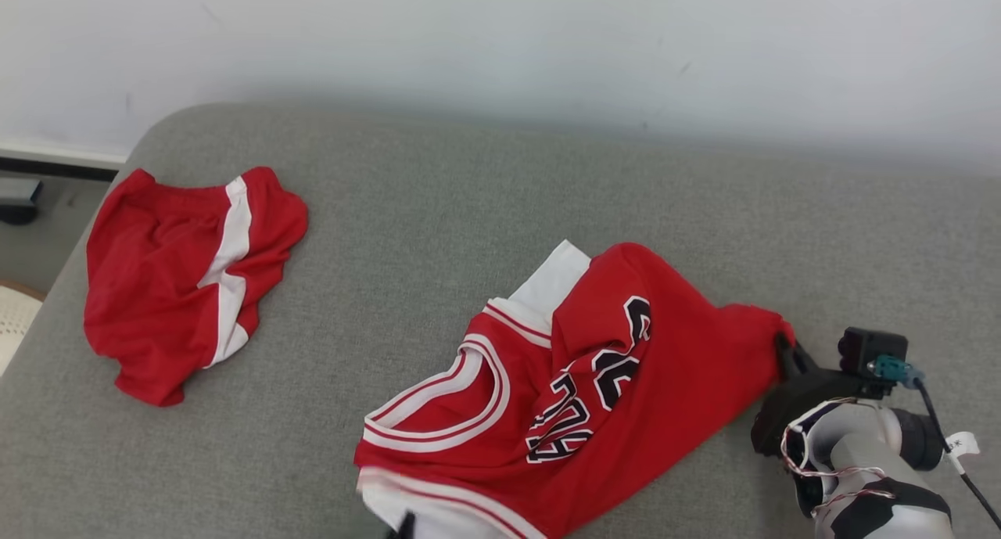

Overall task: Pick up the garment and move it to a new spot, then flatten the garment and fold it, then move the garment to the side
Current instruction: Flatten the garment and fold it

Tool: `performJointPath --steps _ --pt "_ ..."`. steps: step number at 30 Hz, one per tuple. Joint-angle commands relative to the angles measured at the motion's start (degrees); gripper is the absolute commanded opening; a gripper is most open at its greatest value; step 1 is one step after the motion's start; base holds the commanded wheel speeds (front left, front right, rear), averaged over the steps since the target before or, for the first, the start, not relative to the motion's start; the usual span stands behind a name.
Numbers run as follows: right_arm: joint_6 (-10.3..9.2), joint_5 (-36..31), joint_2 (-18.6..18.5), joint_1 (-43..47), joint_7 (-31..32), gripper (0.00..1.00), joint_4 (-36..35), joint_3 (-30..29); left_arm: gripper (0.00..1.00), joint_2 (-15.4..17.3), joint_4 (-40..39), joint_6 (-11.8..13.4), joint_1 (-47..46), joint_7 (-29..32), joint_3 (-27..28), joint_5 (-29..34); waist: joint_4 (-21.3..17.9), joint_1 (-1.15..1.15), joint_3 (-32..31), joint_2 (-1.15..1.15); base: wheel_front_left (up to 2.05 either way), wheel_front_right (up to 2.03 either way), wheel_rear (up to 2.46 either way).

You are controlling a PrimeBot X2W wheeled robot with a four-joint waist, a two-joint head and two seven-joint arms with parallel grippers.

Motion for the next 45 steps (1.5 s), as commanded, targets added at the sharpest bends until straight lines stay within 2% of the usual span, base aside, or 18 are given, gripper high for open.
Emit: performJointPath --steps 1,9,12,20,22,25,27,33,36,41,45 --pt "-0.14 1.2 -0.6 0.9 -0.5 0.00 -1.3 0.3 0.00 0.9 -2.5 -0.1 0.7 -0.1 1.3 0.2 -0.5 0.00 -1.8 -0.01 0.00 0.00 0.00" --pt "-0.14 6.4 -1.9 1.4 0.6 0.00 -4.7 3.4 0.00 4.3 -14.1 0.1 0.2 0.5 4.1 1.8 -2.2 0.00 -2.8 -0.01 0.00 0.00 0.00" --pt "-0.14 8.6 -2.5 -0.3 2.3 0.00 -6.5 5.2 0.00 5.6 -18.3 0.1 -2.2 2.9 4.6 0.9 -3.1 0.00 -2.3 -0.01 0.00 0.00 0.00" --pt "-0.14 15.7 -3.2 -8.6 9.0 0.00 -12.9 8.3 0.00 10.9 -23.1 0.0 -18.8 12.3 4.8 -1.7 -5.2 0.00 3.2 -0.01 0.00 0.00 0.00" --pt "-0.14 17.8 -2.7 -12.6 11.6 0.00 -14.1 8.1 0.00 12.8 -22.5 0.0 -25.4 14.8 5.5 -3.5 -5.9 0.00 6.0 -0.01 0.00 0.00 0.00" --pt "-0.14 17.5 -3.8 -20.1 14.5 0.00 -14.9 8.9 0.00 14.1 -19.8 0.0 -36.7 17.9 6.1 -6.6 -6.3 0.00 10.6 -0.01 0.00 0.00 0.00" --pt "-0.14 18.6 -2.7 -25.5 16.5 0.00 -14.8 8.2 0.00 15.0 -16.9 -0.1 -44.2 19.6 6.7 -7.6 -6.9 0.00 13.5 -0.01 0.00 0.00 0.00" --pt "-0.14 18.5 -0.6 -42.8 20.5 0.00 -9.8 4.2 0.00 17.1 -7.2 -0.1 -65.5 22.7 6.5 -8.2 -9.2 0.00 21.2 -0.01 0.00 0.00 0.00" --pt "-0.14 17.2 0.7 -51.5 20.0 0.00 -6.3 1.7 0.00 18.4 -3.1 -0.1 -74.6 23.4 5.8 -7.6 -10.6 0.00 24.0 -0.01 0.00 0.00 0.00" --pt "-0.14 11.9 0.8 -65.6 15.5 0.00 1.2 -2.4 0.00 18.5 4.5 0.0 -89.6 22.6 3.1 -7.3 -11.0 0.00 26.2 -0.01 0.00 0.00 0.00" --pt "-0.14 8.5 0.3 -70.9 12.9 0.00 3.8 -5.4 0.00 17.7 8.0 0.0 -96.8 21.4 0.7 -7.8 -11.2 0.00 26.3 -0.01 0.00 0.00 0.00"
